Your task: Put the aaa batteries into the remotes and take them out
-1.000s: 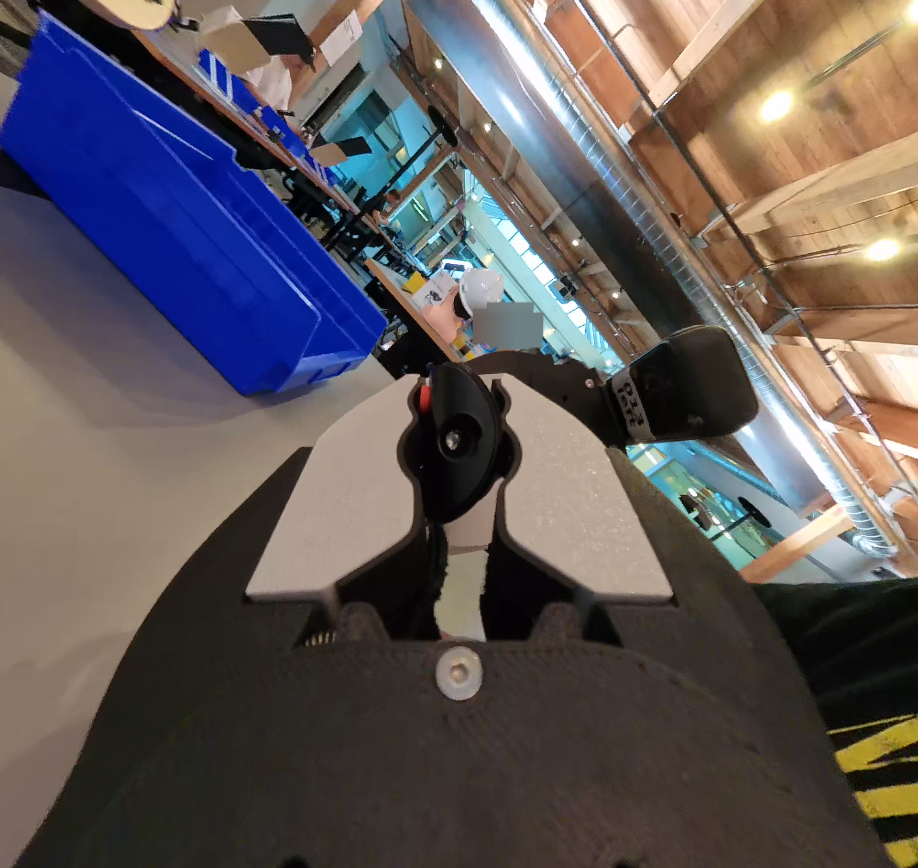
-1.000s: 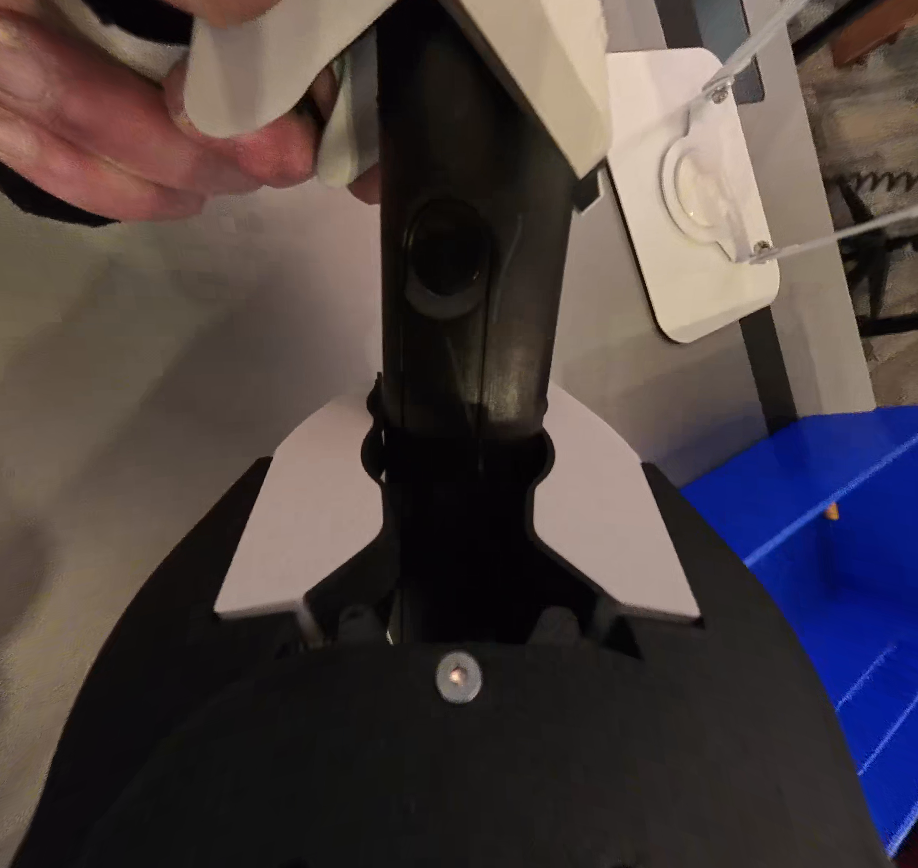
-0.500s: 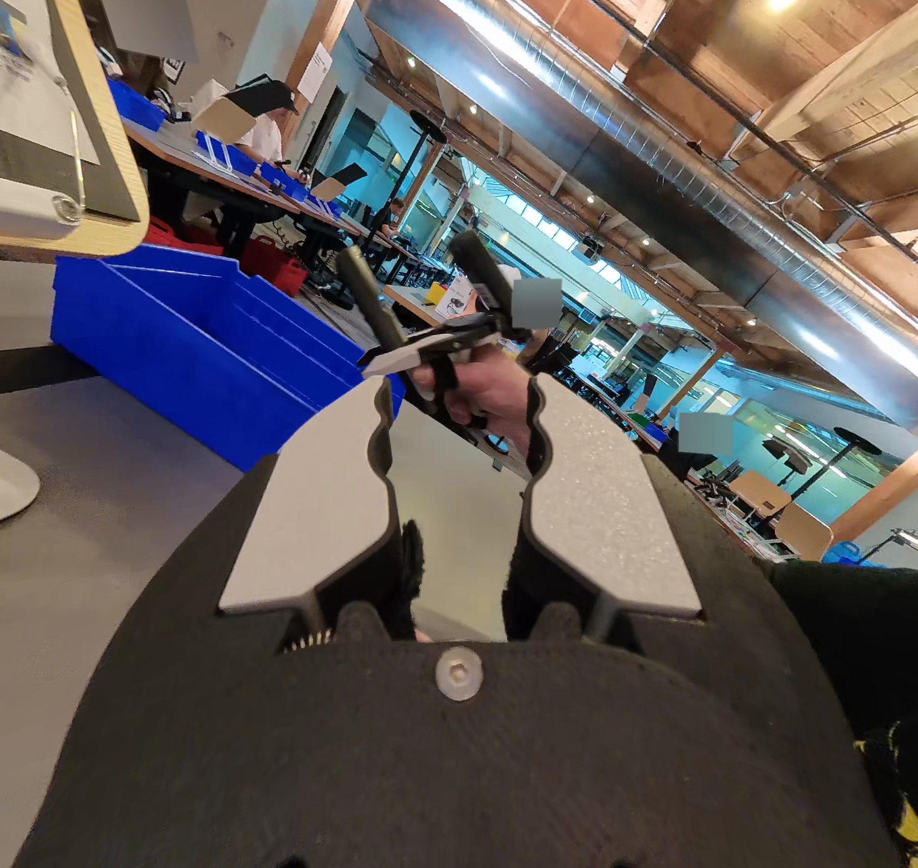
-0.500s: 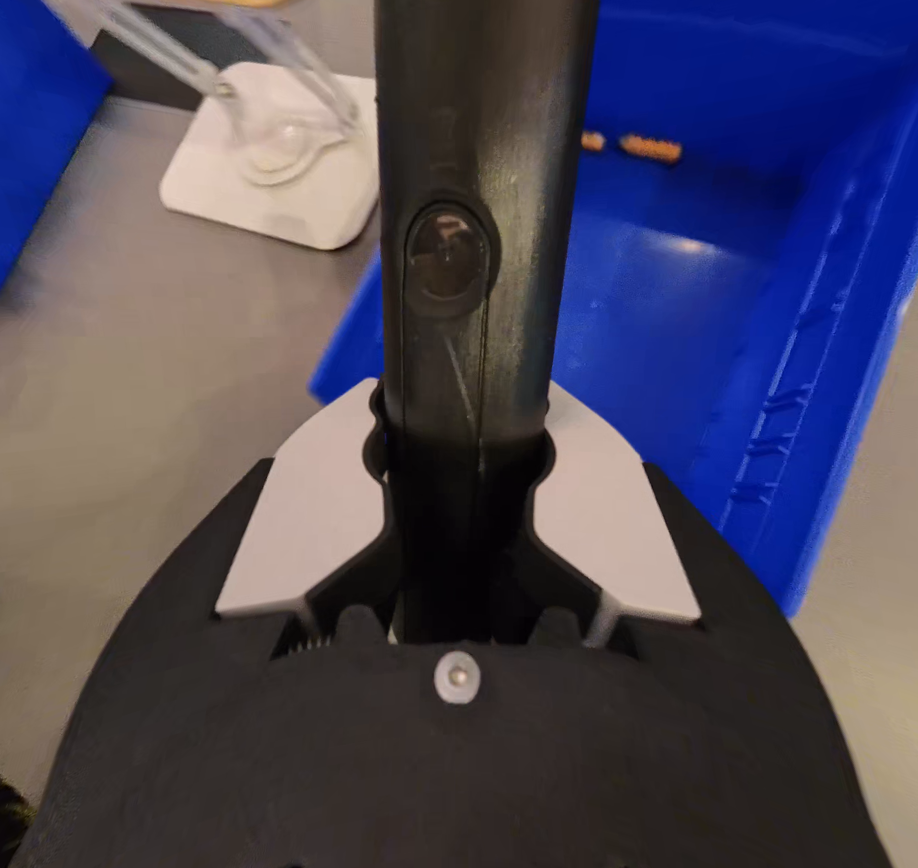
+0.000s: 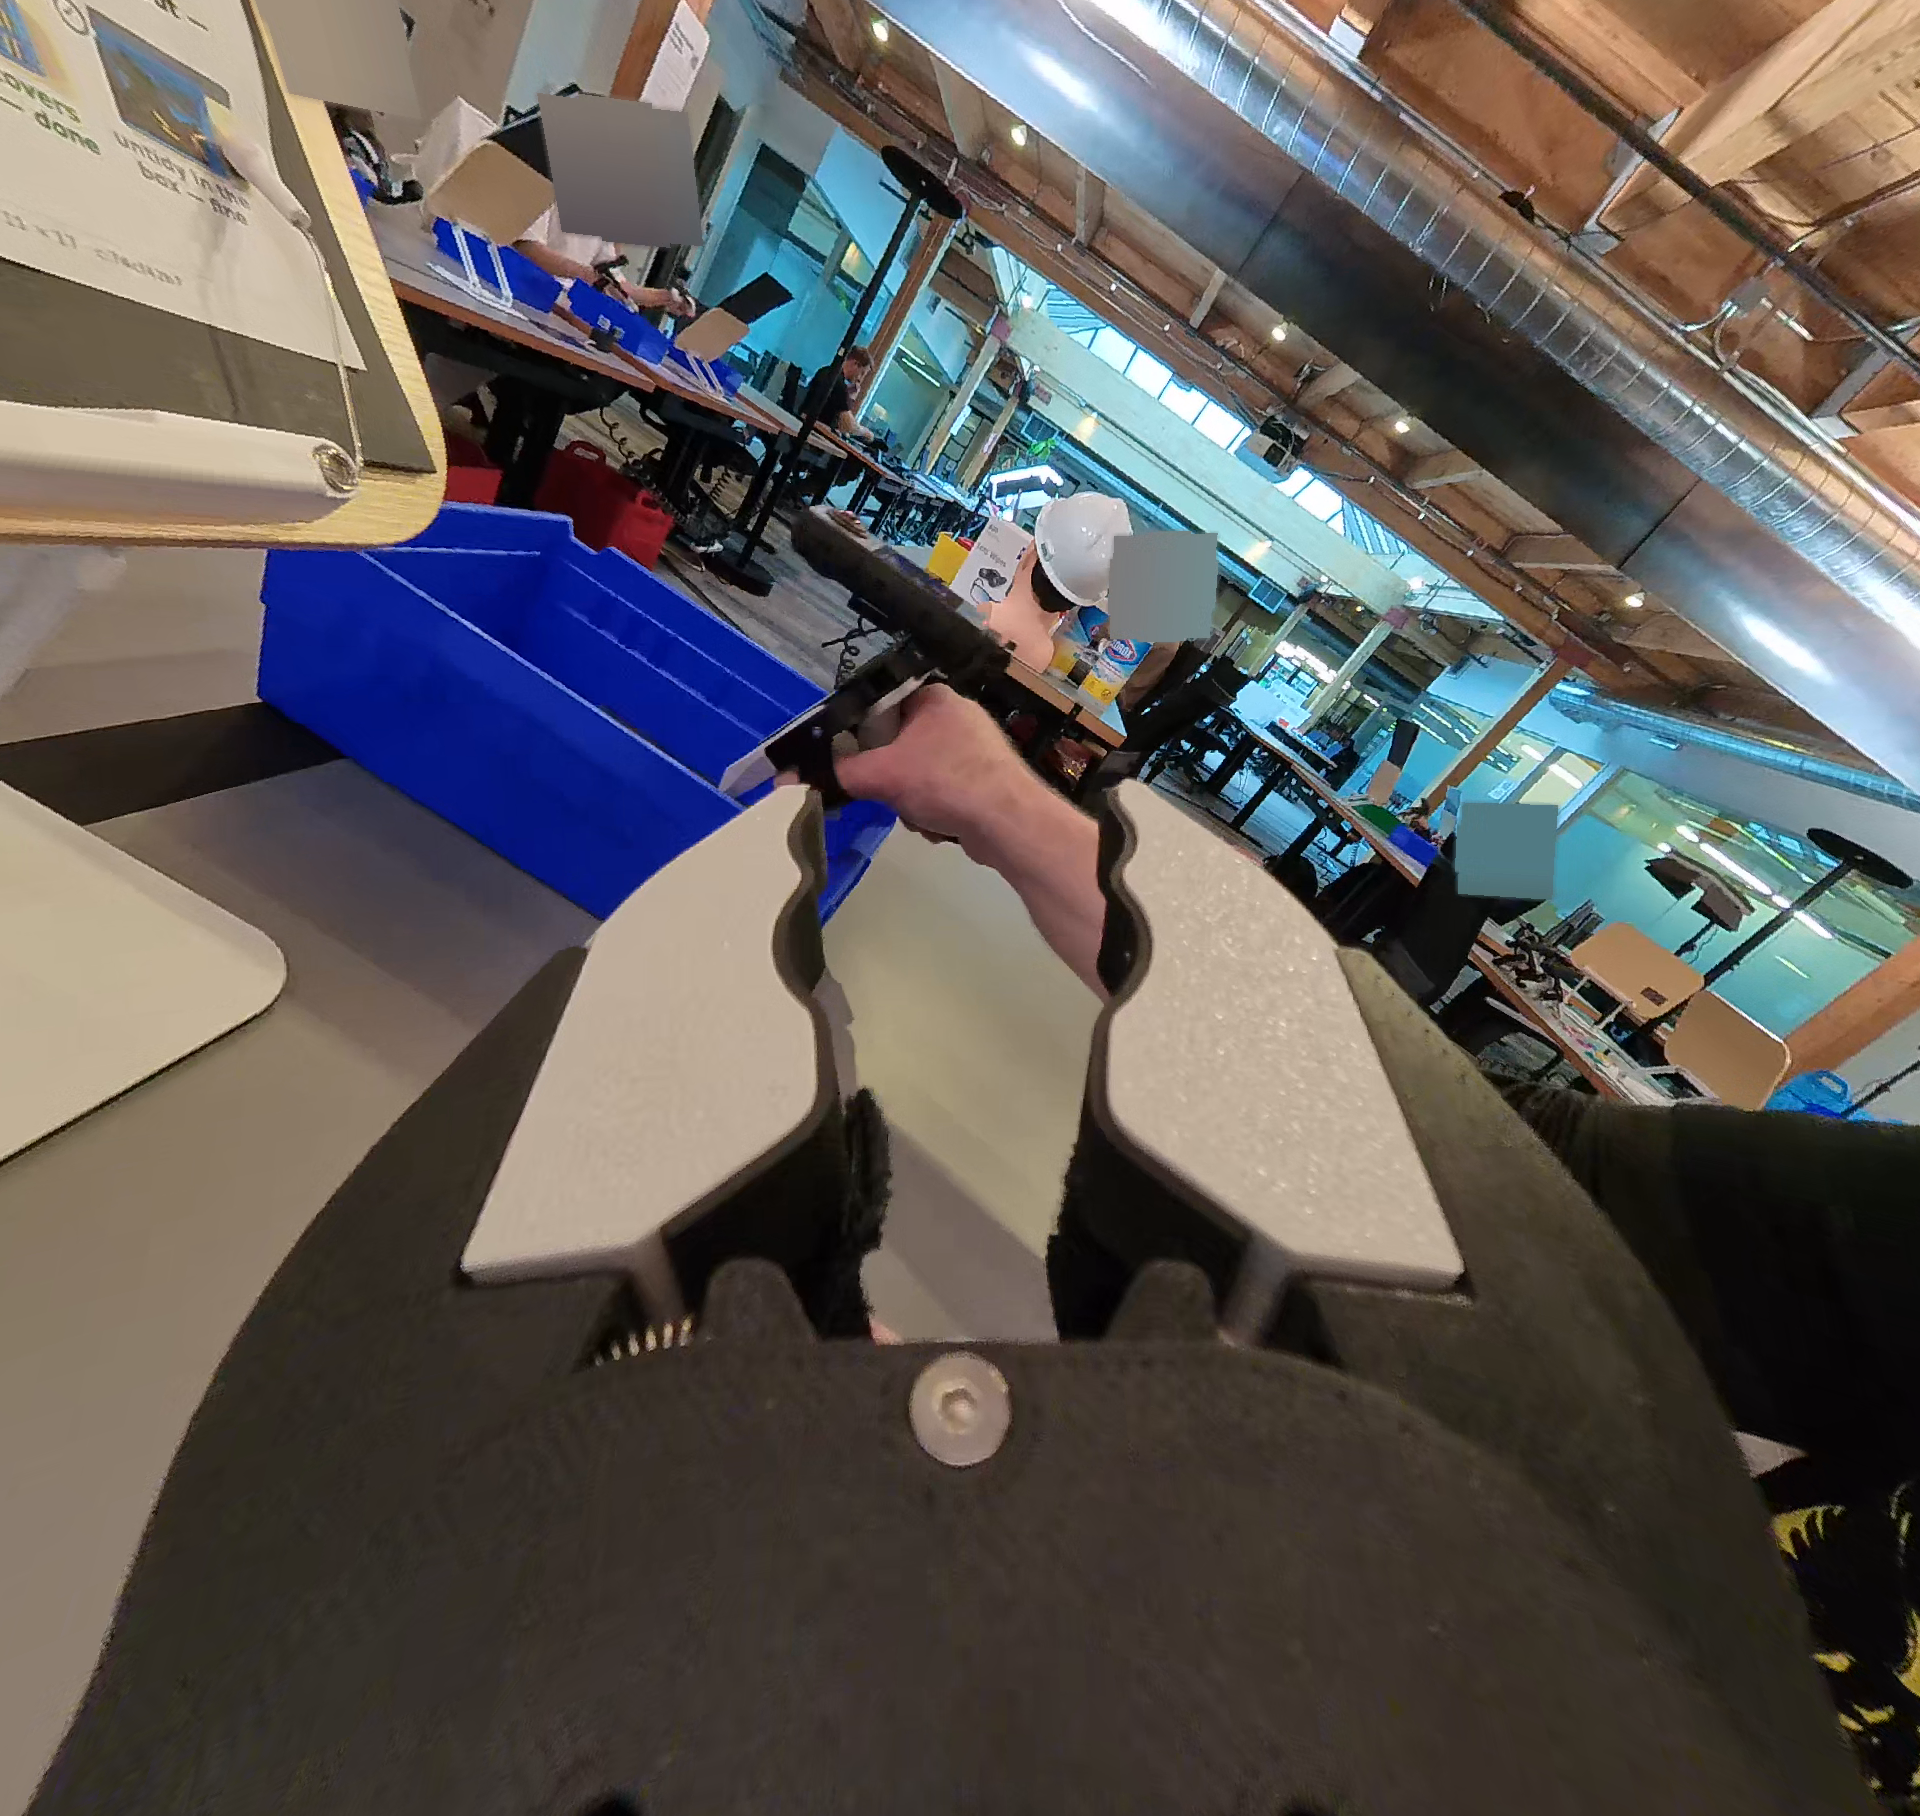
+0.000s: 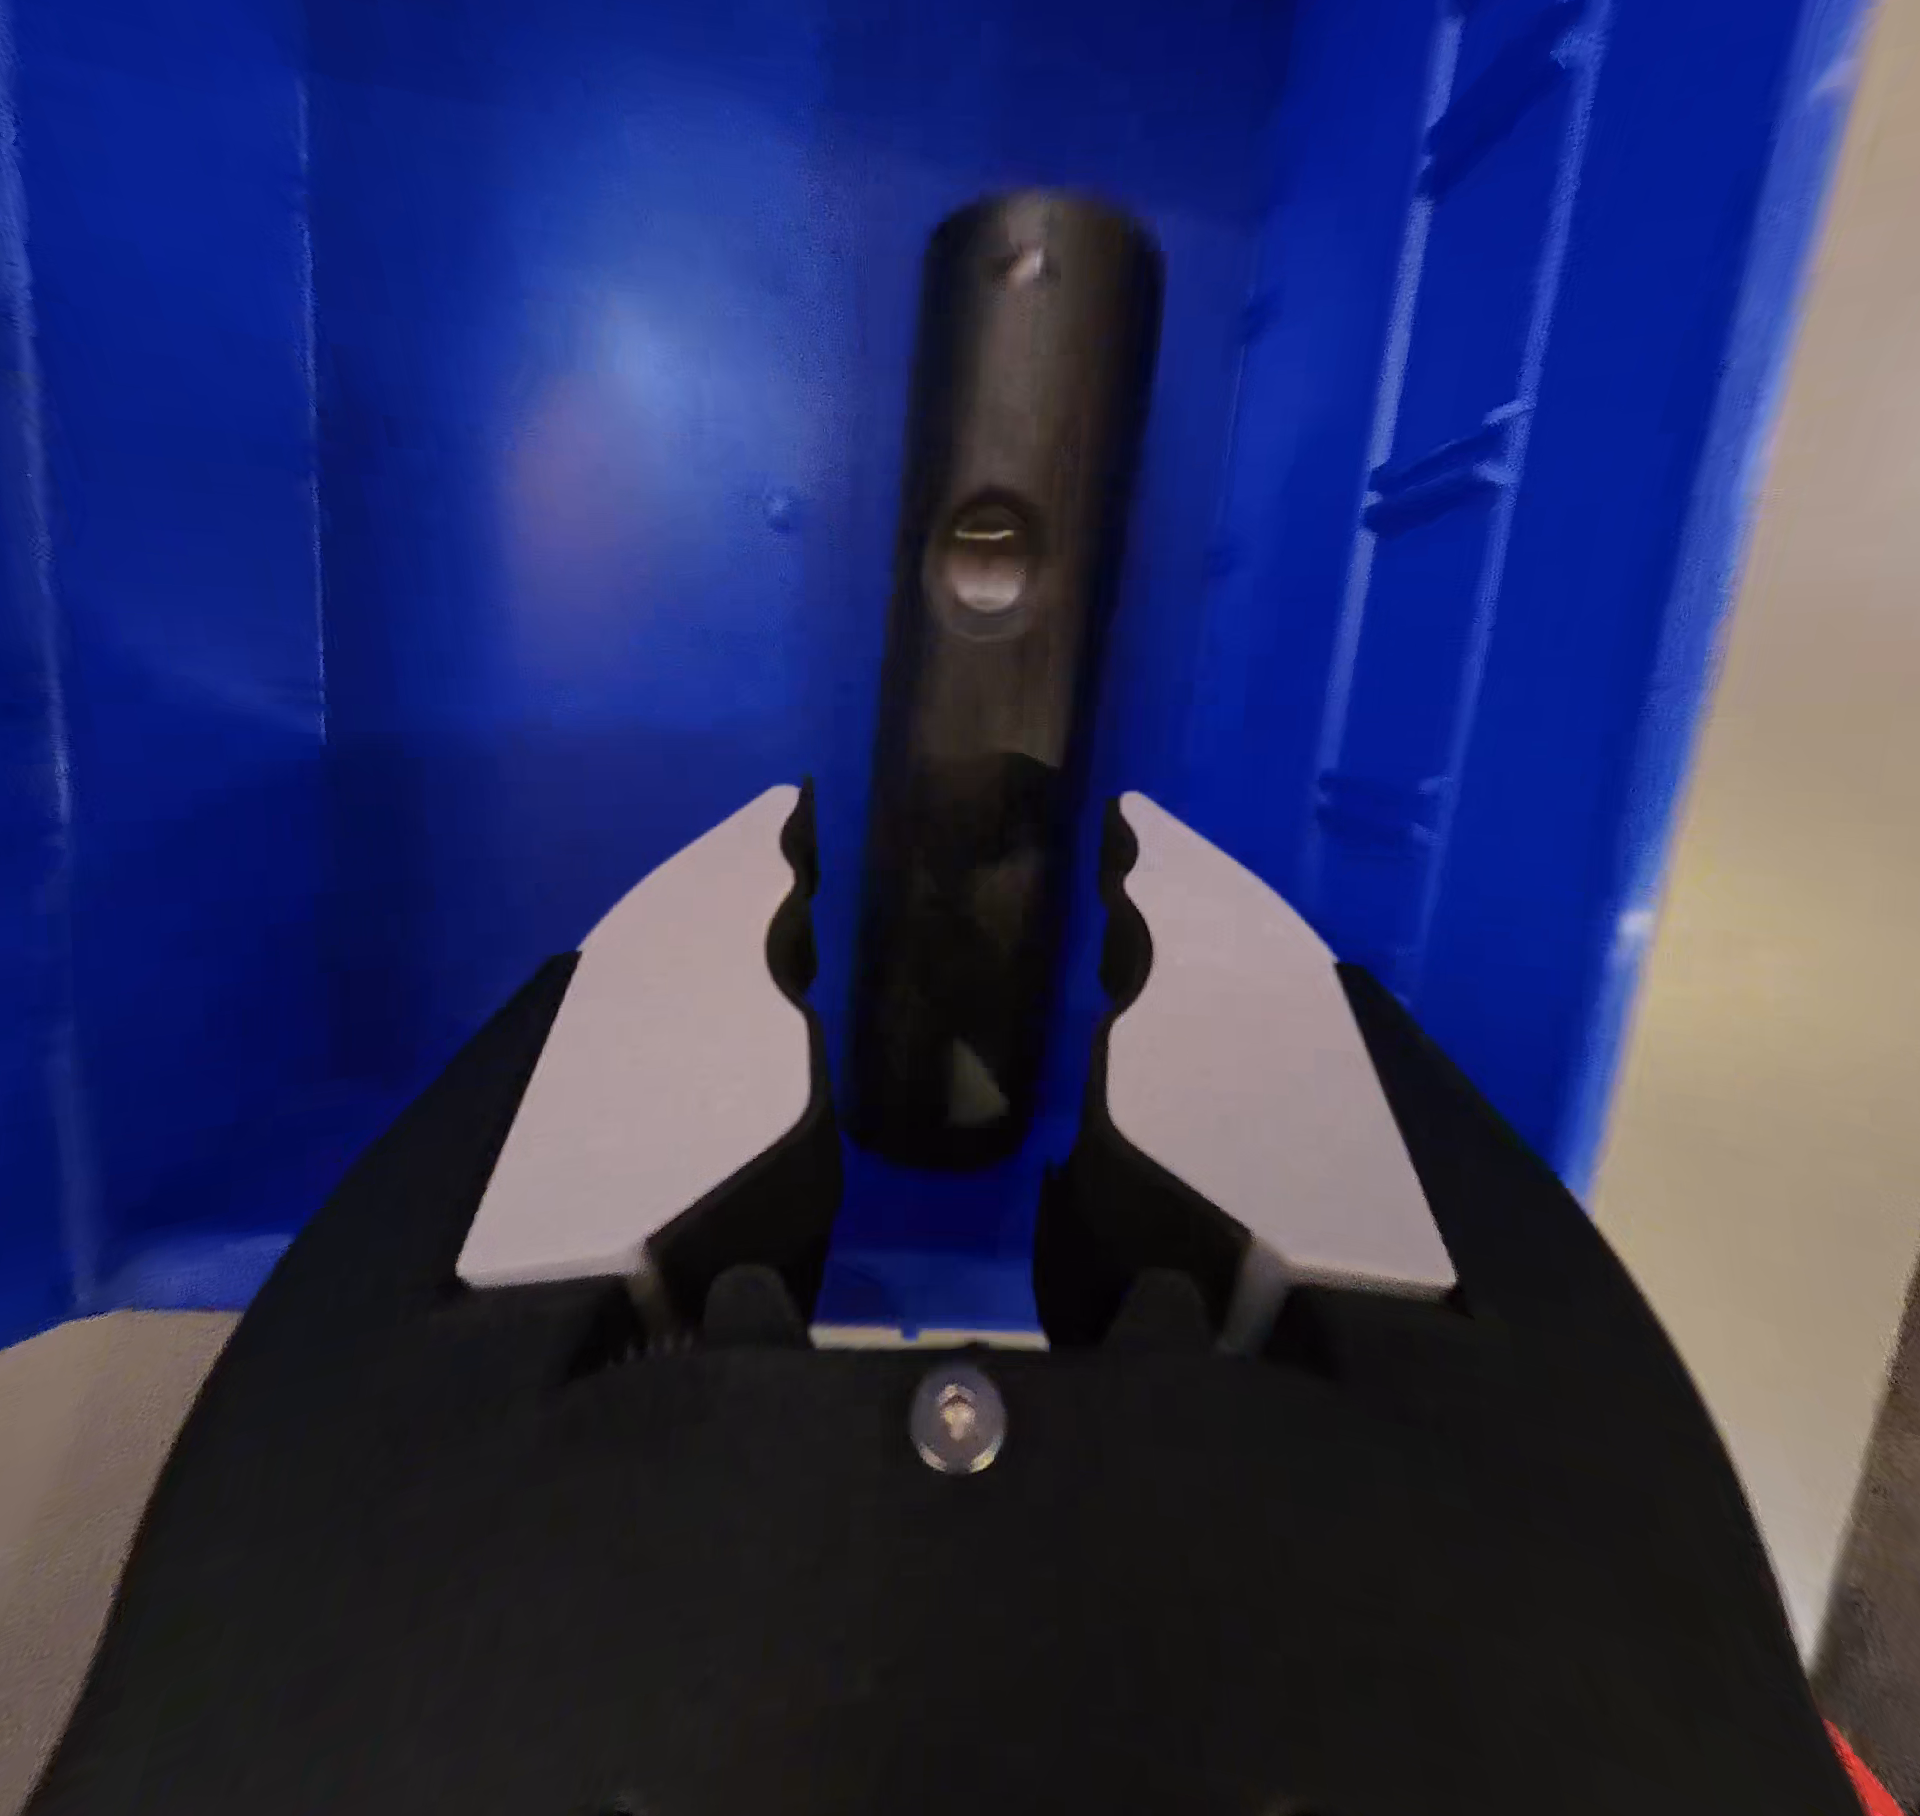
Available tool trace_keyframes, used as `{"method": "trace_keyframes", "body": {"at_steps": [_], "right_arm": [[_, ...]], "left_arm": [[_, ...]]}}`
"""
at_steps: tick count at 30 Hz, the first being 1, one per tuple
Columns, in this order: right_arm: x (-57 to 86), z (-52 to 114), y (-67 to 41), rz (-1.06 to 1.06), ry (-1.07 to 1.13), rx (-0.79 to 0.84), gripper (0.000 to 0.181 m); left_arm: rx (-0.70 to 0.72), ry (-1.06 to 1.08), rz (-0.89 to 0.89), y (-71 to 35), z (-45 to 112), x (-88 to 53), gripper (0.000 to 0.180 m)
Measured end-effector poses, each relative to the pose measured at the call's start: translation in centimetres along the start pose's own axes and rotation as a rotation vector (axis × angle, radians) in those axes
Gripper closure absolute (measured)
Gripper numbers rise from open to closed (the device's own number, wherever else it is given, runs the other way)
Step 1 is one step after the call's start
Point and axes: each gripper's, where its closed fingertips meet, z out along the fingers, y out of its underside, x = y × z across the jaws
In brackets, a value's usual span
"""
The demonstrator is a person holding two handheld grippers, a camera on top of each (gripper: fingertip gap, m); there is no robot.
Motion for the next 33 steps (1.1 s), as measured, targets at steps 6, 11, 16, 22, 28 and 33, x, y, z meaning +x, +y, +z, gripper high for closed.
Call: {"method": "trace_keyframes", "body": {"at_steps": [6, 11, 16, 22, 28, 33], "right_arm": [[-1.7, -5.6, -0.4, -0.073, -0.050, 0.139, 0.136], [-6.5, -11.7, 1.0, -0.250, -0.120, 0.339, 0.146], [-13.3, -14.7, 4.0, -0.457, -0.243, 0.493, 0.149], [-19.8, -13.7, 7.8, -0.529, -0.405, 0.535, 0.157], [-23.4, -12.6, 11.0, -0.572, -0.509, 0.513, 0.158], [-23.6, -12.9, 11.5, -0.587, -0.531, 0.526, 0.158]], "left_arm": [[-0.014, -0.041, 0.064, -1.1, -2.5, 0.5, 0.126], [-0.048, -0.269, 0.192, -3.5, -10.6, -1.8, 0.122], [-0.241, -0.782, 0.312, -5.7, -24.0, -9.4, 0.122], [-0.648, -0.989, 0.129, -0.1, -29.6, -16.4, 0.119], [-0.982, -1.067, -0.049, 6.1, -31.0, -22.5, 0.113], [-1.034, -1.082, 0.008, 6.4, -31.4, -24.1, 0.126]]}}
